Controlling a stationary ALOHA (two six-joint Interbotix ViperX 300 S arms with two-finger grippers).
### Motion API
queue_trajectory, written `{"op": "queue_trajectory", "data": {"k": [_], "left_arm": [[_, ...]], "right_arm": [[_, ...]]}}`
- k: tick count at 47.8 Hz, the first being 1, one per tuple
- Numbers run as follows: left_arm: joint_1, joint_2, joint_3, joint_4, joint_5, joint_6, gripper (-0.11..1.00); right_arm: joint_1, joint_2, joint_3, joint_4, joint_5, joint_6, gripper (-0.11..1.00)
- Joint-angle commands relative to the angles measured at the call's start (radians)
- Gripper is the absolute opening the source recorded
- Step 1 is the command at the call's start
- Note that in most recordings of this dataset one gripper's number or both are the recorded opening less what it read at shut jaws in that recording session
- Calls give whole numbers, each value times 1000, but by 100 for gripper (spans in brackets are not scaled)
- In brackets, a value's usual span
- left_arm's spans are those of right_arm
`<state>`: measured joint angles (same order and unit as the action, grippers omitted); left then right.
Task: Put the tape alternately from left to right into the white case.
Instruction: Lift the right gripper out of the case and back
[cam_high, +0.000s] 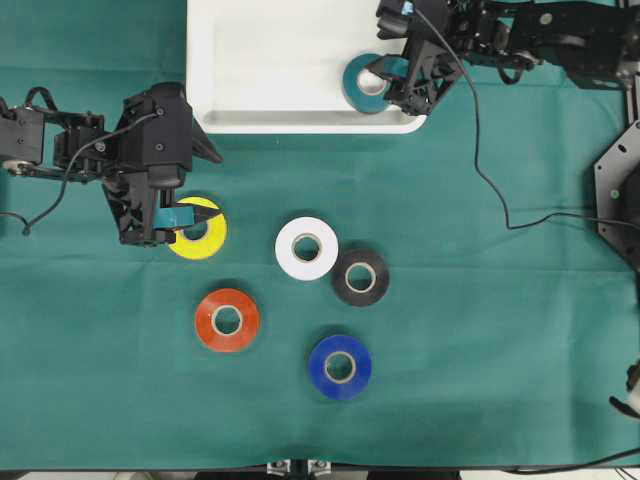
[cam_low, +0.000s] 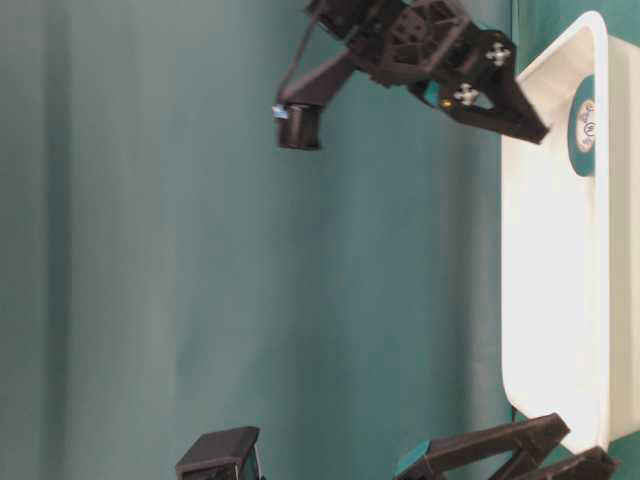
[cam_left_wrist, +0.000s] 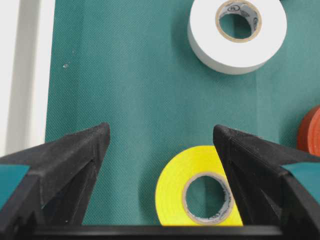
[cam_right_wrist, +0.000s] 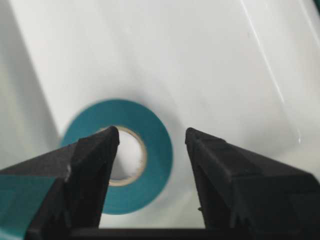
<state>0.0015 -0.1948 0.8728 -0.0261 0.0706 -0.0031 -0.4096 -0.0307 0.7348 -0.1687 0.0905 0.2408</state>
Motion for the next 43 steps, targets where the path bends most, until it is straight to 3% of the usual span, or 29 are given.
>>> {"op": "queue_trajectory", "data": {"k": [1, 22, 43], "left_arm": [[-2, -12, -14, -3, -3, 0, 65], [-2, -9, -18, -3, -3, 0, 65], [-2, -9, -21, -3, -3, -2, 65]], "right_arm": [[23, -52, 0, -2, -3, 2, 66], [181, -152, 58, -2, -28, 2, 66], [314, -161, 114, -2, -72, 3, 66]]}}
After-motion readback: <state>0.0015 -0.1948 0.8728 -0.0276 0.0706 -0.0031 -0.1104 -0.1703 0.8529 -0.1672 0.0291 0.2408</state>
